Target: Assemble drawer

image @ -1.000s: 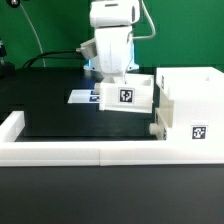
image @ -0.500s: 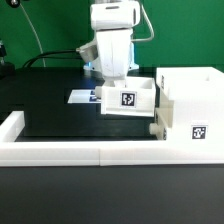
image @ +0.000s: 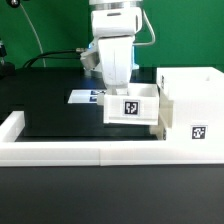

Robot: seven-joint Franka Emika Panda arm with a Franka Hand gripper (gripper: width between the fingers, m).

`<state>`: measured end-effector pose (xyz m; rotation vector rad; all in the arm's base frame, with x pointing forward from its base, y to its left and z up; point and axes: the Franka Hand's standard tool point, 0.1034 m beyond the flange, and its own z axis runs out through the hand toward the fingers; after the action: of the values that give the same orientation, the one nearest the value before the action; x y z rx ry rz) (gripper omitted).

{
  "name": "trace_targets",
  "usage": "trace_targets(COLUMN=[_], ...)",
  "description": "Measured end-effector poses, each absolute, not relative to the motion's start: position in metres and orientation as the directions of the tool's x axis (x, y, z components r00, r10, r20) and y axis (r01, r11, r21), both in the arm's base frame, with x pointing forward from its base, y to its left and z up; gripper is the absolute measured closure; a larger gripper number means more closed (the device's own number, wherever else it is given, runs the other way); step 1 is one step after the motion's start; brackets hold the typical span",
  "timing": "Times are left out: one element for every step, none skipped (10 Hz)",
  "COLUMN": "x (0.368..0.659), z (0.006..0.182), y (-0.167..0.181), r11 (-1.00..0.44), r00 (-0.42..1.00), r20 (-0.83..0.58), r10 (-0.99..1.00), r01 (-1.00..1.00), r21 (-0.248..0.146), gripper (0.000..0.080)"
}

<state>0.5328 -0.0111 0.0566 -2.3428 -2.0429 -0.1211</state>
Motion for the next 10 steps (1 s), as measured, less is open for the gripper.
trace_targets(x=[0.532, 0.532, 0.532, 0.532, 0.533, 0.536, 0.539, 0.541, 0.543, 0.543], z=[0.056, 0.056, 0.055, 0.055, 0.054, 0.054, 0.056, 0.057, 0.059, 0.059], y=[-0.011, -0.011, -0.011, -0.011, -0.01, -0.01, -0.009, -0.009, -0.008, -0.008], r11=[-0.137, -0.138, -0.138, -0.137, -0.133, -0.125, -0.108, -0.104, -0.1, -0.1], r00=[0.135, 0.135, 0.135, 0.134, 0.131, 0.123, 0.107, 0.103, 0.099, 0.098], r20=[0.079, 0.079, 0.079, 0.079, 0.079, 0.077, 0.068, 0.06, 0.058, 0.057], r10=[0.988, 0.988, 0.988, 0.988, 0.988, 0.989, 0.992, 0.993, 0.993, 0.993], r01=[0.99, 0.99, 0.99, 0.99, 0.991, 0.992, 0.994, 0.994, 0.995, 0.995], r21=[0.026, 0.026, 0.025, 0.023, 0.018, 0.02, 0.024, 0.023, 0.023, 0.024], gripper=[0.0757, 0.0757, 0.0757, 0.0757, 0.0757, 0.0757, 0.0757, 0.0757, 0.0757, 0.0757])
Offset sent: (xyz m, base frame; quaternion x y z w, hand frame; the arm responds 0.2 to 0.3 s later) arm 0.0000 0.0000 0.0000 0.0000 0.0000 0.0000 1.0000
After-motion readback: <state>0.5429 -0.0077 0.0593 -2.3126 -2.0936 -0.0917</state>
